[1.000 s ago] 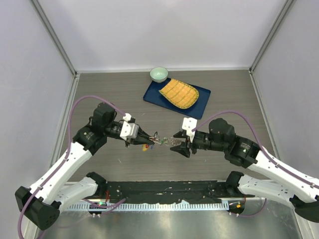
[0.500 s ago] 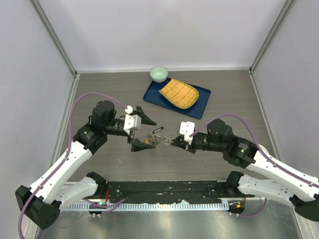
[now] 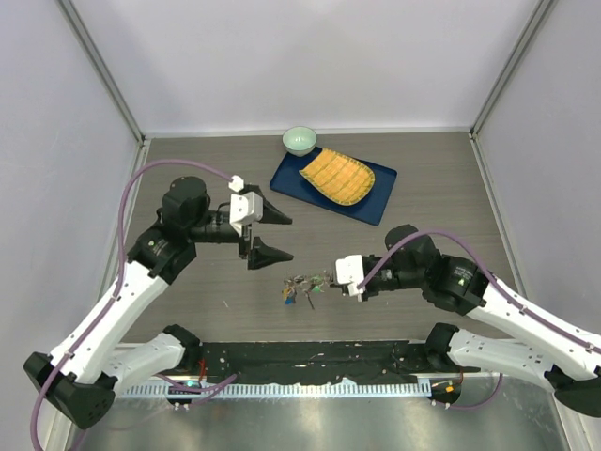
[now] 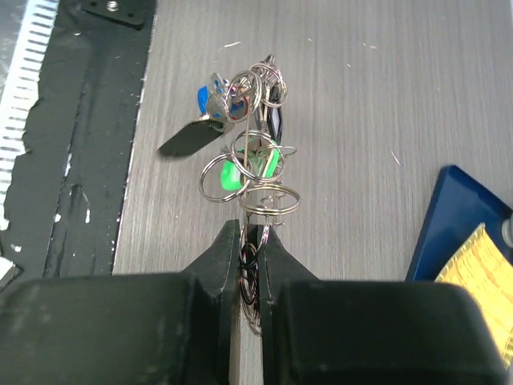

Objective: Remove the keys from the keyring

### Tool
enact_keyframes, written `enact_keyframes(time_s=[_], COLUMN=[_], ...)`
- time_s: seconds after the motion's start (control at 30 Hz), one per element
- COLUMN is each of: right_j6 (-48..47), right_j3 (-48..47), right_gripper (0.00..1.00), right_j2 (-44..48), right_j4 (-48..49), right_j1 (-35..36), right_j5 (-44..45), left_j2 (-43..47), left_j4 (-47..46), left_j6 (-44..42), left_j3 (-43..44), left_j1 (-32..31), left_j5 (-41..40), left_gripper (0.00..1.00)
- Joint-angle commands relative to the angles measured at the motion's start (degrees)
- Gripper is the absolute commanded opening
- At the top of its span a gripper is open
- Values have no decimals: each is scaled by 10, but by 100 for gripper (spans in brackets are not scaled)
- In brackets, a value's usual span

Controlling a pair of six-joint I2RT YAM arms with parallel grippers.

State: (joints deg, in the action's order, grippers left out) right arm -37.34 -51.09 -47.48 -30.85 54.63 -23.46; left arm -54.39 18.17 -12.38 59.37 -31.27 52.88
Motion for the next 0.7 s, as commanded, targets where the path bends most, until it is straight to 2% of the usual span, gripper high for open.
enact_keyframes(time_s=[0.0, 0.07, 0.1, 0.23, 0.37, 0.43, 0.47, 0.57, 0.67], right_j6=[-65, -77, -82, -96, -102, -106, -110, -117, -120], right_j3=[-36, -37, -38, -38, -36, -35, -34, -33, -31], right_gripper=[1, 1, 1, 1, 1, 1, 1, 1, 1], right_j2=[9, 5, 4, 4, 5, 1, -1, -2, -5], right_j4=[18, 21, 23, 25, 42, 43, 42, 43, 46], right_j1=[0, 0, -1, 0, 0, 0, 0, 0, 0], right_j5=[-69, -69, -70, -70, -69, -55, -50, -41, -37], left_j2=[-40, -63, -70, -97, -124, -141, -156, -178, -189], left_j4=[15, 6, -5, -114, -113, -114, -115, -113, -111], left_j6=[8, 27, 42, 154, 191, 229, 244, 297, 300], left_j3=[47, 44, 39, 10, 2, 4, 7, 10, 8], left_j1=[-1, -1, -1, -19, -44, -59, -63, -69, -71], left_j5=[122, 153, 200, 246, 244, 244, 245, 243, 237], left_gripper=[70, 66, 65, 63, 59, 47, 45, 43, 40])
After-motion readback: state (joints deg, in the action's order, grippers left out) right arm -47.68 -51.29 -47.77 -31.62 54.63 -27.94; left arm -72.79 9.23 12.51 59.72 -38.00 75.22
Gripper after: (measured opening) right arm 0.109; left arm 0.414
